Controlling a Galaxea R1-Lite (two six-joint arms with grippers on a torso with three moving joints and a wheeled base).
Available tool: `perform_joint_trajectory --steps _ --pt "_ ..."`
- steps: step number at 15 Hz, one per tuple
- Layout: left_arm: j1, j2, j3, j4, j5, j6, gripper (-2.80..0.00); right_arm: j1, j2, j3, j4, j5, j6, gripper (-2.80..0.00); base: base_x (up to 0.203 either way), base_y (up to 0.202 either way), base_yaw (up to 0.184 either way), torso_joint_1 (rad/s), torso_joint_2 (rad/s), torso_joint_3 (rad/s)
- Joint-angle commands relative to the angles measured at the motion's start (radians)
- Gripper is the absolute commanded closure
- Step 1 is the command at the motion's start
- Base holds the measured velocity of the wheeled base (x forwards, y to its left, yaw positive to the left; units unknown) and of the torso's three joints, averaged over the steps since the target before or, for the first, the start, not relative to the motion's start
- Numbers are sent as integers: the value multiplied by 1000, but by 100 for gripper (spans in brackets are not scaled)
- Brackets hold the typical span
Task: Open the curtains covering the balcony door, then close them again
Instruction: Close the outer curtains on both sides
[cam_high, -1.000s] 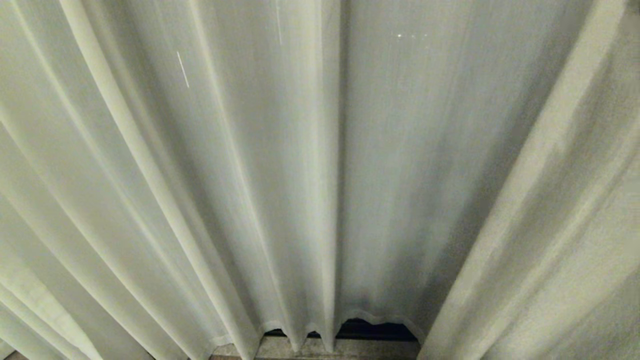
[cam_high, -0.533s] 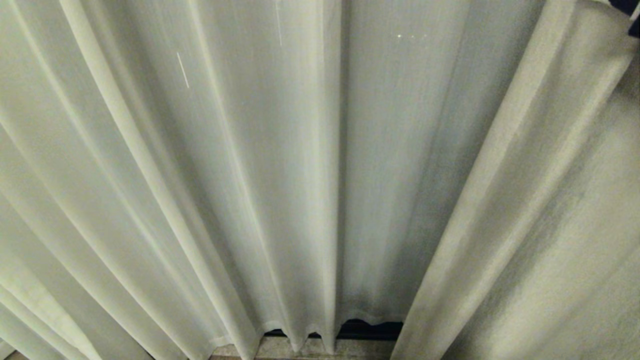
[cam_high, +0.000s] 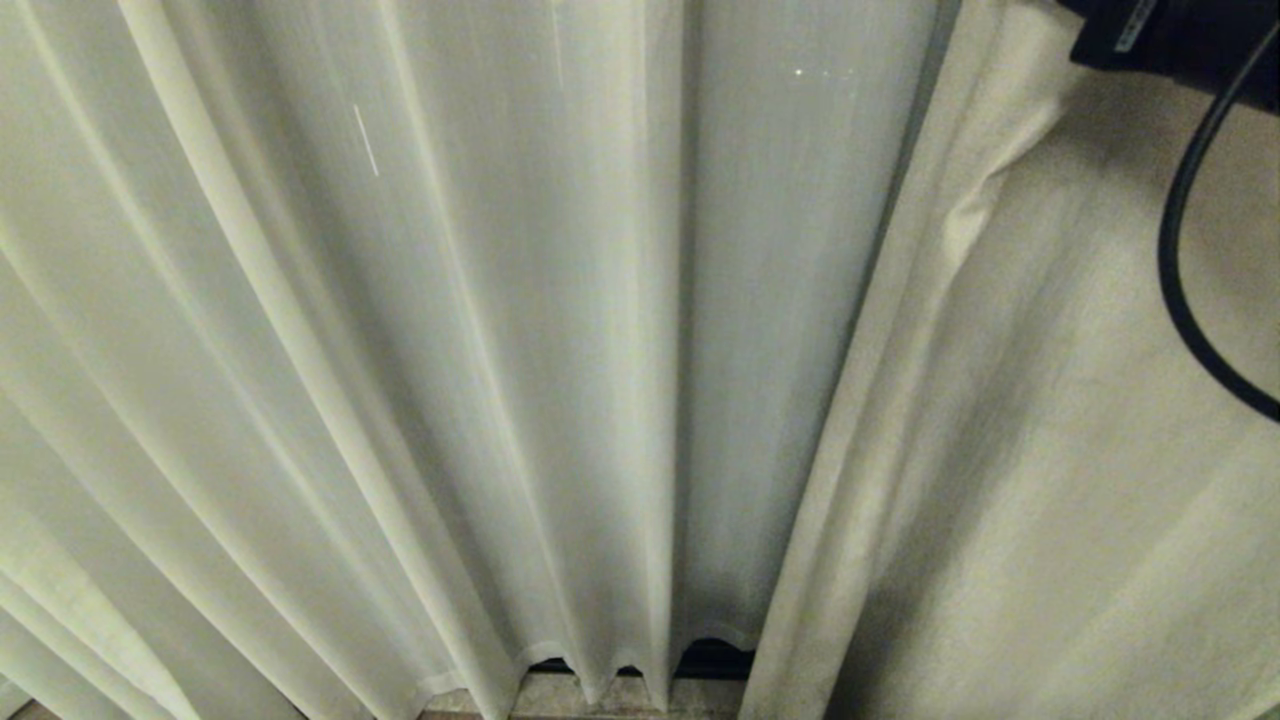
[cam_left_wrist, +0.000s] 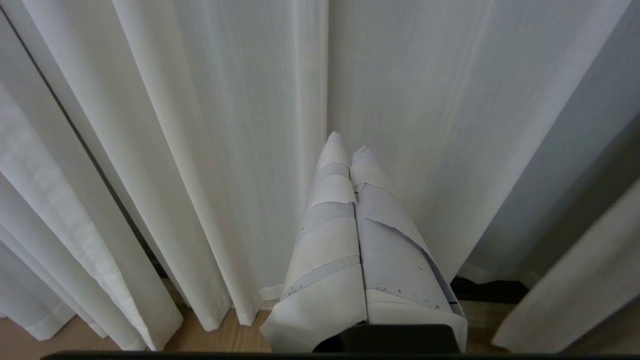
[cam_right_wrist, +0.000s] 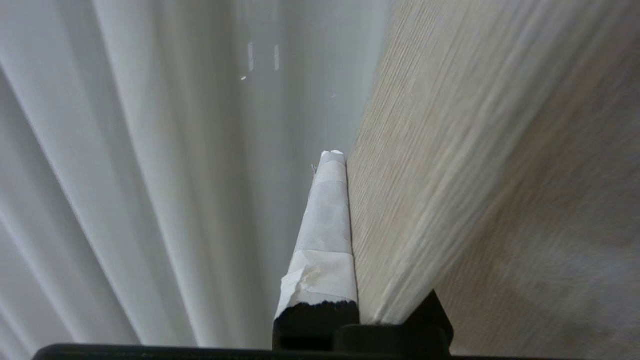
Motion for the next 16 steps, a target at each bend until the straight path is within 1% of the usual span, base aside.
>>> perform_joint_trajectory --steps 1,5,8,14,16 --pt "0 0 0 -1 1 -1 0 29 62 -37 0 -6 -2 0 0 0 0 0 0 0" --pt "0 0 0 -1 2 -1 0 49 102 -62 -2 -12 -4 0 0 0 0 0 0 0" --pt "0 0 0 -1 1 -1 0 64 123 -70 -5 -17 -30 0 0 0 0 0 0 0" --pt "0 0 0 -1 1 -1 0 74 135 -83 -8 -42 -30 0 0 0 0 0 0 0" --pt "0 0 0 -1 1 -1 0 89 136 -83 -8 -42 -28 0 0 0 0 0 0 0"
